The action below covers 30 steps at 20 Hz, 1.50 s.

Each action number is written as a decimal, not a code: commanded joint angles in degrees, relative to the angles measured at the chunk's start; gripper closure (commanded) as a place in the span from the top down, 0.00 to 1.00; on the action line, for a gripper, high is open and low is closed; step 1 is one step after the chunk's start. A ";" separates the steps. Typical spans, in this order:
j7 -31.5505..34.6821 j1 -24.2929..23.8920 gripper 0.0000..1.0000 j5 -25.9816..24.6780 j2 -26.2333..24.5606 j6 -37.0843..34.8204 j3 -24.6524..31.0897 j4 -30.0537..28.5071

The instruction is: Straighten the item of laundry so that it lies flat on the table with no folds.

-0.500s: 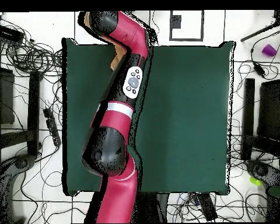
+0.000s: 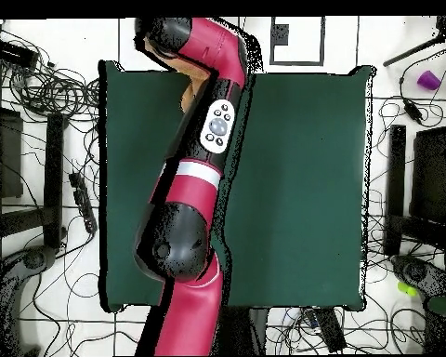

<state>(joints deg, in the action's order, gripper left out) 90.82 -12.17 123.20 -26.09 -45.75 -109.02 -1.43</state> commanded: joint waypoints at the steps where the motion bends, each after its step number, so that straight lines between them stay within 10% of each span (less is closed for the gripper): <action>1: -4.12 -0.17 0.00 -7.89 0.47 -8.69 5.96 2.17; 8: -4.97 1.73 0.00 -15.40 0.96 -12.86 16.46 2.15; 14: -3.79 8.78 0.00 -31.81 4.64 -18.63 33.37 -4.44; 21: -18.01 20.19 0.00 -52.57 18.59 -16.38 63.57 -29.90; 30: -34.22 20.50 0.00 -63.86 31.75 -10.03 75.47 -49.90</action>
<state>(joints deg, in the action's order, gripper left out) 84.25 9.48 67.70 -5.20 -55.98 -52.70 -29.99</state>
